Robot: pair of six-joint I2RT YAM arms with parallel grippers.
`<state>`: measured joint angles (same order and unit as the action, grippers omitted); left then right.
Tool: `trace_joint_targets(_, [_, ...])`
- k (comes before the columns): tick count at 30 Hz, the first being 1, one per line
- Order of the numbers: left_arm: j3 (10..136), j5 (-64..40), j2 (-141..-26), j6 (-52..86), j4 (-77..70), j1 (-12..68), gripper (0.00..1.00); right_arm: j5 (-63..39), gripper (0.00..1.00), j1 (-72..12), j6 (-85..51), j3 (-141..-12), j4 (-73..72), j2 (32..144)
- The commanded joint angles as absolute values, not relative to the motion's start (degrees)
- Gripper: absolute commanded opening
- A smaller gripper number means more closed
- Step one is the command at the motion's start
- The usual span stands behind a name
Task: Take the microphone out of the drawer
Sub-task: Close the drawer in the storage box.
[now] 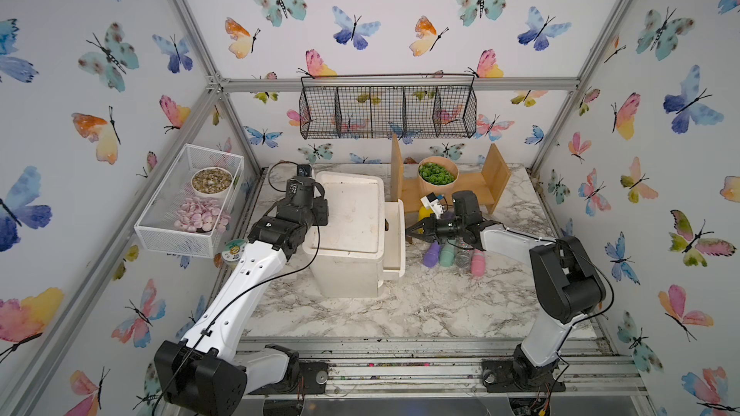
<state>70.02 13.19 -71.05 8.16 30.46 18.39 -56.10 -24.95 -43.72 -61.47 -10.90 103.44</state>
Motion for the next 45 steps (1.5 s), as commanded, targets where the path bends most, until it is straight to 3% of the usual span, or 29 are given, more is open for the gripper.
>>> trace_joint_targets(1, [68.4,11.8,-74.4,8.5,32.0,18.8,0.00,-56.1,0.02,-27.4,-45.1,-63.9,-13.5,105.6])
trace_joint_targets(18, [67.3,12.6,-74.0,8.4,31.7,18.9,0.00,-55.4,0.04,-32.5,-50.1,-69.7,-18.4,112.7])
trace_joint_targets(33, [66.7,14.1,-73.5,7.7,31.7,18.9,0.00,-44.5,0.23,-32.3,-37.4,-63.1,-3.4,103.4])
trace_joint_targets(45, [66.4,14.6,-72.9,7.0,31.7,18.8,0.00,-42.6,0.37,-31.5,-41.8,-52.3,-14.6,102.5])
